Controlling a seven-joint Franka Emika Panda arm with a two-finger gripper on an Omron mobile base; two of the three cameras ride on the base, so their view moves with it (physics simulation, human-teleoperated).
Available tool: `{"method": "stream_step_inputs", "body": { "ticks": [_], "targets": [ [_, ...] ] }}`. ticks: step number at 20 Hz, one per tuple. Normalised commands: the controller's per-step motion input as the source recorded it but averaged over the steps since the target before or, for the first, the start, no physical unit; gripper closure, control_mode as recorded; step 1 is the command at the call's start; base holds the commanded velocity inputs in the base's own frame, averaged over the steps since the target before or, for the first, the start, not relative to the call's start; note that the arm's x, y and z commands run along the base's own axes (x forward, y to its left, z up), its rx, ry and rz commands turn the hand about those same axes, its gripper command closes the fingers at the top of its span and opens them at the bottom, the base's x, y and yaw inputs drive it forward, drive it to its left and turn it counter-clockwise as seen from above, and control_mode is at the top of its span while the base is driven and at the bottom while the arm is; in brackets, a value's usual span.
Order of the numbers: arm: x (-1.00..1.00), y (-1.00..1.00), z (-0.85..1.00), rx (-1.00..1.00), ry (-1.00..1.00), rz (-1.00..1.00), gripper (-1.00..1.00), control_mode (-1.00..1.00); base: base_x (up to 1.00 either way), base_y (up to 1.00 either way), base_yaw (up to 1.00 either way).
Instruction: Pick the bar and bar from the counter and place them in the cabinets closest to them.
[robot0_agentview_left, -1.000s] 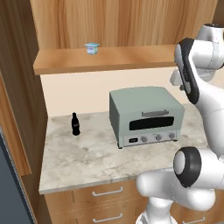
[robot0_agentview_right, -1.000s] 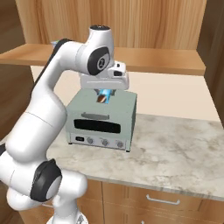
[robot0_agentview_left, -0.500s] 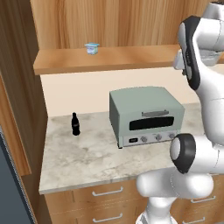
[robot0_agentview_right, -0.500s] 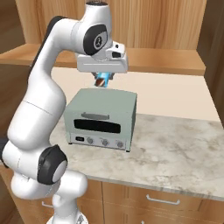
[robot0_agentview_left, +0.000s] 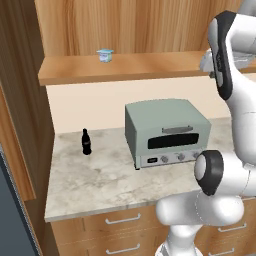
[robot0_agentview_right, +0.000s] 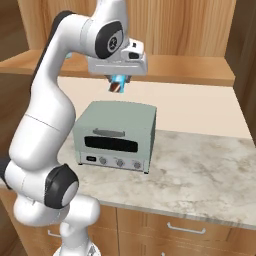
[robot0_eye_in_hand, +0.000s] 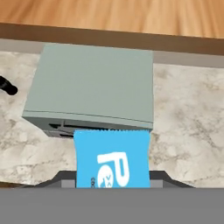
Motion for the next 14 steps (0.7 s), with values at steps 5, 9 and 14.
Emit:
{"method": "stream_step_inputs", "body": {
  "ticks": [5,9,14],
  "targets": [
    [0.26,0.02,0.3,0.0,-0.05,0.0,1.0,-1.0,0.0,0.0,0.0],
    [0.57,0.07,0.13,0.0,-0.03,0.0,1.0,-1.0,0.0,0.0,0.0],
    [0.7,0.11,0.08,0.01,-0.02,0.0,1.0,-1.0,0.0,0.0,0.0]
  ]
}}
